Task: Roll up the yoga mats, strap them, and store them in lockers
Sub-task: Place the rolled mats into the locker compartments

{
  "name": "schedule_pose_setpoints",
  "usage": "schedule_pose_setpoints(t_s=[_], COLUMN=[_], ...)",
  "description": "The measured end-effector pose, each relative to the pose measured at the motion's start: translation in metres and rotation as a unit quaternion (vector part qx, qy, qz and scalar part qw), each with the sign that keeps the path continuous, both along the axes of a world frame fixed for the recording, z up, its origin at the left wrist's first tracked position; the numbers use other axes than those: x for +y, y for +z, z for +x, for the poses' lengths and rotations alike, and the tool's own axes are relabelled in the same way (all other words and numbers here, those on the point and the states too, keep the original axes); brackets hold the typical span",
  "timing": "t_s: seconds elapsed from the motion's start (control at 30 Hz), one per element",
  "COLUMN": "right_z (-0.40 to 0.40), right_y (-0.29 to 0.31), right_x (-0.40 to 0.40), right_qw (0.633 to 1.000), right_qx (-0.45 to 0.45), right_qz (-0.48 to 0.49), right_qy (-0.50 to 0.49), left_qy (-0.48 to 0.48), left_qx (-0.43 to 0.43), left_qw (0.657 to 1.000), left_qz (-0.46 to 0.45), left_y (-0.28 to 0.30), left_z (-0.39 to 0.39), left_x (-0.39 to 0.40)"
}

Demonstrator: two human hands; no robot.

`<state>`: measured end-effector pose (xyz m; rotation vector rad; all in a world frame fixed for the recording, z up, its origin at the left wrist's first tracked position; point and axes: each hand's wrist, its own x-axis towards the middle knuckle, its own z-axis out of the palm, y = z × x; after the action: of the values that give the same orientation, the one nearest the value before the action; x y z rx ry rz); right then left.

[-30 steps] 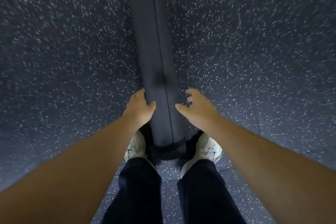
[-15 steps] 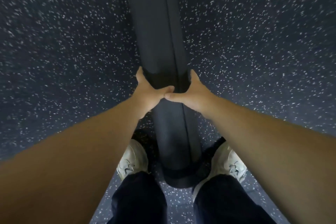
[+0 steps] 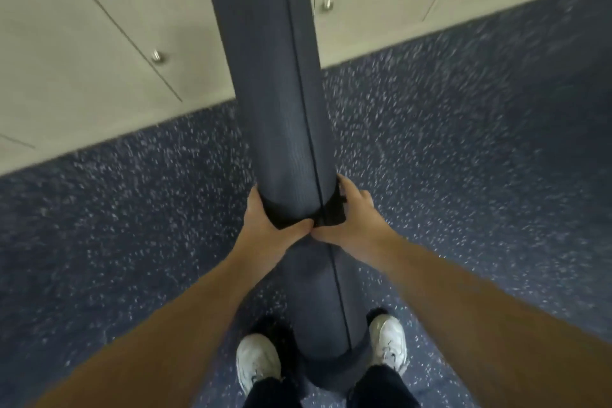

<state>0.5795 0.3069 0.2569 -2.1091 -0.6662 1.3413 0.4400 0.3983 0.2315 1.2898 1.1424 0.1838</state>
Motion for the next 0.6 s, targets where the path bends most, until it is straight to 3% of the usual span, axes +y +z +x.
schedule_pose_setpoints(t_s=[0.2, 0.4, 0.6], right_z=[-0.01, -0.028, -0.027], right_y=[0.201, 0.356, 0.443], right_x=[0.002, -0.04, -0.084], right_qw=[0.994, 0.968, 0.937], right_qx=[-0.061, -0.105, -0.118], right_qz=[0.092, 0.225, 0.328], right_qy=[-0.009, -0.041, -0.03], left_qy=[-0.011, 0.001, 0.041], left_qx=[-0.073, -0.131, -0.192], left_qw=[0.994, 0.976, 0.95], left_qz=[0.085, 0.171, 0.243], left_y=[0.197, 0.359, 0.452], left_z=[-0.001, -0.01, -0.008], left_x=[0.002, -0.038, -0.081])
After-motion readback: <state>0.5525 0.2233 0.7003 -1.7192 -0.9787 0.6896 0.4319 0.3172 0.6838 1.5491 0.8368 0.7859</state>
